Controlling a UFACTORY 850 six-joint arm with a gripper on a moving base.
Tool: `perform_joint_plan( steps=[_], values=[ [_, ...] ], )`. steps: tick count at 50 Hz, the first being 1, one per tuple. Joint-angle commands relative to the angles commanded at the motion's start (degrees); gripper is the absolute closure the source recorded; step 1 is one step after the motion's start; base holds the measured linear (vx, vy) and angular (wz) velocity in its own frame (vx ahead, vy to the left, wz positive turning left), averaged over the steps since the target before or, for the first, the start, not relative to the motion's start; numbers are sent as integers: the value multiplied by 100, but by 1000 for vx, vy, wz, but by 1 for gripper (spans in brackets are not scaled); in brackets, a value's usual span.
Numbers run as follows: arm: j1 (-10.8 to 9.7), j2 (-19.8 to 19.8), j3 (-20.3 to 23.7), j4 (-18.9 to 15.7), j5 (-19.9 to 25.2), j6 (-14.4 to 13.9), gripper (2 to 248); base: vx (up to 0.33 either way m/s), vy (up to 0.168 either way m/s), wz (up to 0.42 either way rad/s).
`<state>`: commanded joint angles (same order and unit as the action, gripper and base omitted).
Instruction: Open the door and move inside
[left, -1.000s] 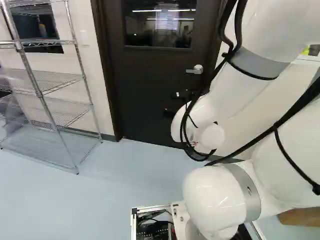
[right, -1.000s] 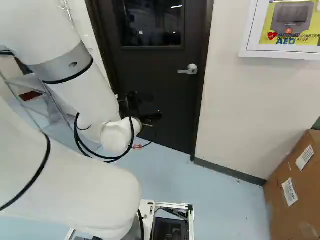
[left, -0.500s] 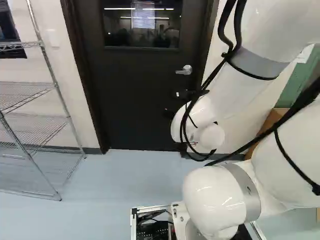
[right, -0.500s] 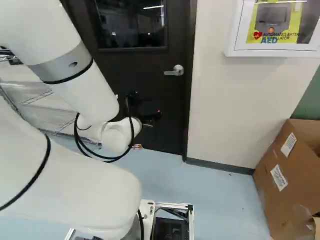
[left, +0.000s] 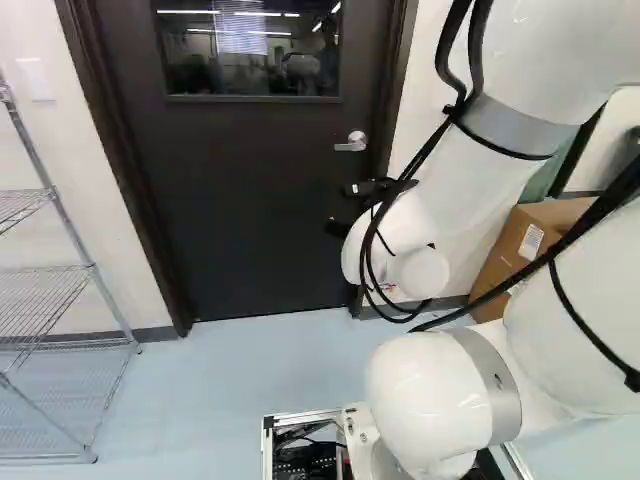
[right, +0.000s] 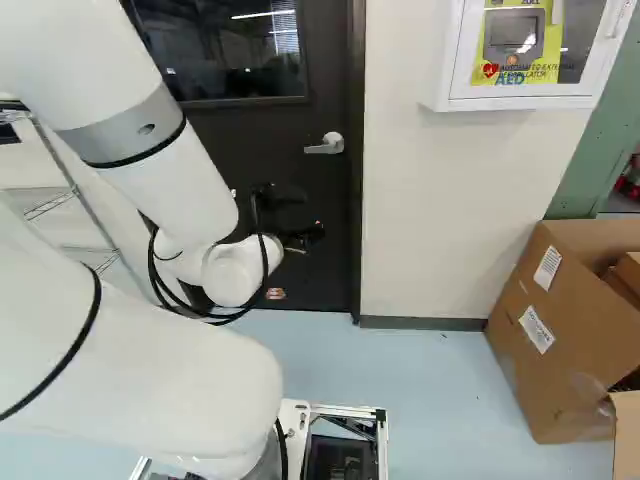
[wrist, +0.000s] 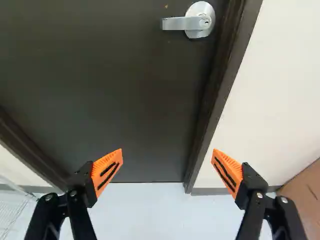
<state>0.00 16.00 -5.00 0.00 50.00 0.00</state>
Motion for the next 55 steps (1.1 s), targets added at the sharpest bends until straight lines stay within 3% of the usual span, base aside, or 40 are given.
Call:
perform_joint_plan(
  steps=[24,55],
  values=[
    [0,0,0,0,0,0,3,69,90,-81],
    [41,-354,-389,0,0,0,3,5,4,-1]
  ],
)
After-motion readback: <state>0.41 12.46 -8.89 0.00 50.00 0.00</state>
